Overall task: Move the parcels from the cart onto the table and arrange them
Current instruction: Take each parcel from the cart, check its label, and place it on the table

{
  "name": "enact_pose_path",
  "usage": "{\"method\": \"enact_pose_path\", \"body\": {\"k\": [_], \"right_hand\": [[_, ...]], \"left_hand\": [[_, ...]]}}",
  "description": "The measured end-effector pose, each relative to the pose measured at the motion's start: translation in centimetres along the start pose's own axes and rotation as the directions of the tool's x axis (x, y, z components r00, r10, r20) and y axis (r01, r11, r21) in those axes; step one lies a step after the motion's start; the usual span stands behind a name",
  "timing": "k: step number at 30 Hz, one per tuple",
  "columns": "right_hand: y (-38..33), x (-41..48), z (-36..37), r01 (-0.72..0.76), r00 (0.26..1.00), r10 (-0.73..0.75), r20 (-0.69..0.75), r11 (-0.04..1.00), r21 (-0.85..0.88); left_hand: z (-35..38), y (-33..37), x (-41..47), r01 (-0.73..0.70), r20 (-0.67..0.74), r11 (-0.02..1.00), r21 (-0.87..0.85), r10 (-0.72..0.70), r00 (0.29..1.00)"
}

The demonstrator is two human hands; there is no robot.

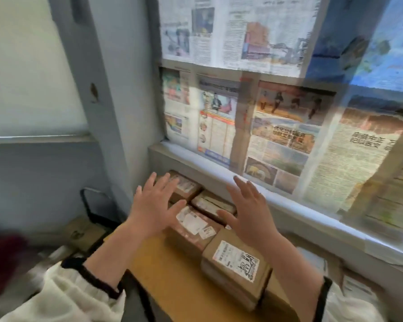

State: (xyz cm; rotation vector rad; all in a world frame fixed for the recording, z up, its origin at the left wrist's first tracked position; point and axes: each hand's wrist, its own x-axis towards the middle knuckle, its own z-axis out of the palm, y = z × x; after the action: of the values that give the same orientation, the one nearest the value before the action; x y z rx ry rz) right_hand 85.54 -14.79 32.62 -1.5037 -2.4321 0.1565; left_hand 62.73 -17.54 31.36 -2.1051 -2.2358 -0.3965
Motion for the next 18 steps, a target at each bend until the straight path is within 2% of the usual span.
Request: {"method": "enact_pose_path", "body": {"k": [5,8,11,15,18], "right_hand": [[-13.1,2.3,5.1,0.203,0.977,-0.208,0.043,0.974,0.099],[-21.1,2.3,8.2,0.388,0.911,-0.403,0.083,0.909,0.155],[-27.8,2.1,10.6,0.511,0.836,-0.54,0.102,0.832,0.216],[-33.0,2.5,13.6,0.584,0.768,-0.627,0.13,0.768,0.262],[-34.7,3.6,15.6,0.595,0.745,-0.653,0.139,0.743,0.306]], "left_hand": [[-2.4,-13.4,-9.0,0.297,-0.064,0.954,0.034,-0.295,0.953],[-3.4,-19.6,-15.4,0.477,-0.075,0.879,0.023,-0.474,0.877],[-4.6,-24.2,-21.1,0.628,-0.108,0.778,0.005,-0.624,0.774],[-5.9,-28.2,-26.1,0.754,-0.129,0.656,-0.023,-0.75,0.649],[-5.2,-29.9,-27.1,0.792,-0.126,0.61,-0.015,-0.787,0.603]]}}
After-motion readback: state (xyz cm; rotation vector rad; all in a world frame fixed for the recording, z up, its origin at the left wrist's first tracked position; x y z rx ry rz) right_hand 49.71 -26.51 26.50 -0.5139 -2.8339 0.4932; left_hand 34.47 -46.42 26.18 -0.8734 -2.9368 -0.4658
